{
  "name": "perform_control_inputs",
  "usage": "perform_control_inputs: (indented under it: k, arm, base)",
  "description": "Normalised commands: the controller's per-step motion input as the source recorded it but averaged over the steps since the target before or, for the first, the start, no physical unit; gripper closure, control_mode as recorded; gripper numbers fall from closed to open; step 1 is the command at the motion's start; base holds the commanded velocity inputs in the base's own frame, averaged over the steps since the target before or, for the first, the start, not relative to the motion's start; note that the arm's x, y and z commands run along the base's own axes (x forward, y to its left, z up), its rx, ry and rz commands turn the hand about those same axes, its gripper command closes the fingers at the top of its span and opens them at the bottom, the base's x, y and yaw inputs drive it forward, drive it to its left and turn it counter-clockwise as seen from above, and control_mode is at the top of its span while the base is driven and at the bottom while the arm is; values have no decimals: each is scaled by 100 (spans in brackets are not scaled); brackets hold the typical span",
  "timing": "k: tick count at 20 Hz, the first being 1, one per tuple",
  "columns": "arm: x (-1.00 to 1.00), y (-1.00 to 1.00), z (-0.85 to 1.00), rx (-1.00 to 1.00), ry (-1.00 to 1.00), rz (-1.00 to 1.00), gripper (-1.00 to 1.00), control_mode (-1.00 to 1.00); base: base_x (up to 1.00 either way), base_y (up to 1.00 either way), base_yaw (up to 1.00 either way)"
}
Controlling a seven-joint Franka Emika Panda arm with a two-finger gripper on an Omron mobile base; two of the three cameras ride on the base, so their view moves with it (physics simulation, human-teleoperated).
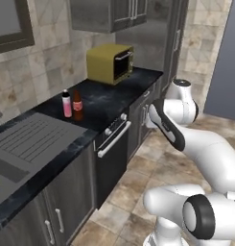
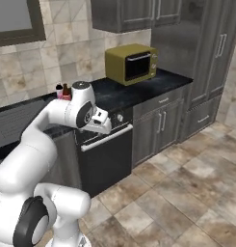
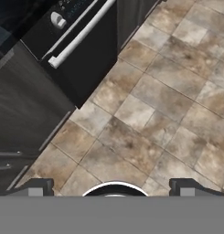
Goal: Place the large bottle from the dining counter next to the other large bottle outside the sink, and place the small bottle from the dining counter next to the other small bottle inside the sink.
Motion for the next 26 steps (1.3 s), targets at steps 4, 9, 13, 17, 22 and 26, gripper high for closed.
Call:
perform_control_inputs:
  k: [4,9,13,17,22,26]
  arm:
    - [0,0,0,0,0,0,-100,100]
    - [0,0,0,0,0,0,-100,100]
    - [0,0,0,0,0,0,-100,100]
    - [0,0,0,0,0,0,-100,100]
    - [0,0,0,0,0,0,-100,100]
    - [0,0,0,0,0,0,-100,100]
  base:
    - [-31,-16,24]
    - [0,0,26]
    - [0,0,41]
    - [0,6,45]
    - [0,11,47]
    - [0,13,47]
